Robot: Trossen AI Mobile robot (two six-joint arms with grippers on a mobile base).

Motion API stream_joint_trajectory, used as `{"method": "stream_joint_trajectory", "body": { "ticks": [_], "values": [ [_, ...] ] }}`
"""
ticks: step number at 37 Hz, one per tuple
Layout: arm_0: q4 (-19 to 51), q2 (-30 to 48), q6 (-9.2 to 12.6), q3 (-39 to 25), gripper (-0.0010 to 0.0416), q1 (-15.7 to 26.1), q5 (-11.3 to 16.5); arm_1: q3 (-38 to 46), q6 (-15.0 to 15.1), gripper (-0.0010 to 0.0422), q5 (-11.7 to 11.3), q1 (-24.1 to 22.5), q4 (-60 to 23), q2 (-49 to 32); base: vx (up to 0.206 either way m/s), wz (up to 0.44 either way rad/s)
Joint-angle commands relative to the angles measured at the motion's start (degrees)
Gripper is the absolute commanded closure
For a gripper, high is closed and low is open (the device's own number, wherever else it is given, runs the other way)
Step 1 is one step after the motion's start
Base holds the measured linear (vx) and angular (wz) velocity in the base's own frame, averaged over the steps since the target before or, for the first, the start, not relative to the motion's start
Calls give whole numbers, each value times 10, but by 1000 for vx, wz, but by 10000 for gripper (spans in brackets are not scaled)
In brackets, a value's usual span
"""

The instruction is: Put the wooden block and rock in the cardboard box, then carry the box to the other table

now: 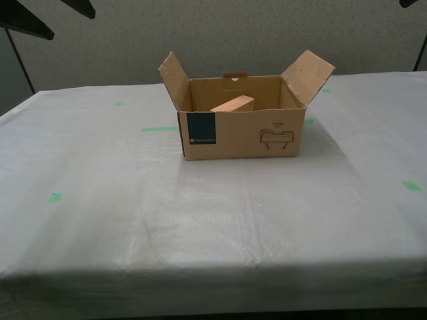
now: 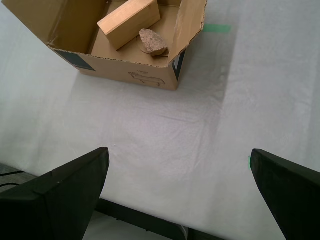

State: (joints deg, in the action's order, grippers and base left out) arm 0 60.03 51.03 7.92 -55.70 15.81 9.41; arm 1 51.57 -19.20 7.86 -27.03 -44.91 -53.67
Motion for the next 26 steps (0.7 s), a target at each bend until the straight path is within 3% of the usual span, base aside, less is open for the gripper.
{"method": "stream_joint_trajectory", "body": {
  "ticks": [1,26],
  "values": [
    [0,0,0,0,12,0,1,1,1,76,2,0,0,0,0,0],
    [0,0,0,0,12,0,1,0,1,76,2,0,0,0,0,0]
  ]
}}
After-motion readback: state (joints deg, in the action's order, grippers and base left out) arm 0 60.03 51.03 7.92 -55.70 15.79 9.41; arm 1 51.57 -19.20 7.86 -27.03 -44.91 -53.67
